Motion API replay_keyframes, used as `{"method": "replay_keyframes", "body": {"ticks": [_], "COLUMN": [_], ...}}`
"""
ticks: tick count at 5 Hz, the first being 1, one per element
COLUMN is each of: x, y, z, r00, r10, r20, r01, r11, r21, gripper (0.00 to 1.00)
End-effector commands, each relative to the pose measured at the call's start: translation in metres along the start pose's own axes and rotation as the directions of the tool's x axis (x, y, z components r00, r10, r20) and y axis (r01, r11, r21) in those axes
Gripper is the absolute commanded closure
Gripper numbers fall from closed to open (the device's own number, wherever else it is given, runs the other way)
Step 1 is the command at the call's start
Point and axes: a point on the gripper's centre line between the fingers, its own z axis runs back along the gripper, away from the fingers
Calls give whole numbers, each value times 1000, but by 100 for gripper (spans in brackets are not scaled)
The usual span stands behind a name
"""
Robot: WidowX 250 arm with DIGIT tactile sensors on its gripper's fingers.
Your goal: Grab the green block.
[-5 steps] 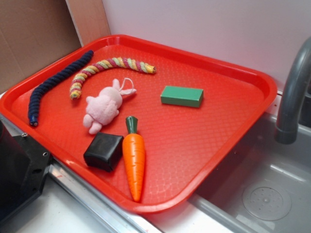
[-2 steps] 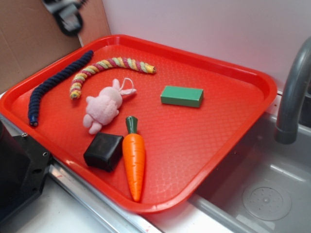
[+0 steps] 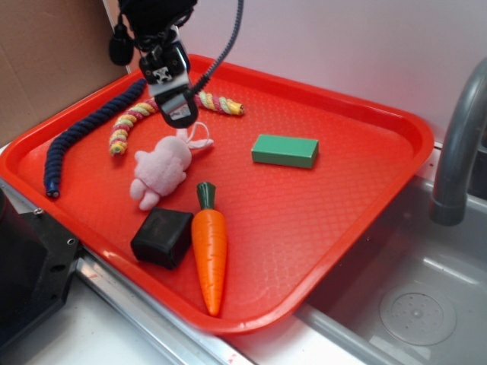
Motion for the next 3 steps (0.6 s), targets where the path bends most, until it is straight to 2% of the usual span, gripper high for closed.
{"method": "replay_keyframes", "body": {"ticks": [1, 2, 3], "x": [8, 42, 62], "y": [-3, 8, 8], "z": [7, -30, -58], "r00": [1000, 993, 979], "r10": [-7, -74, -123], "r20": [28, -94, -161], "r01": [7, 76, 137], "r11": [1000, 997, 987], "r21": [18, 10, 81], "gripper": [0, 0, 0]}}
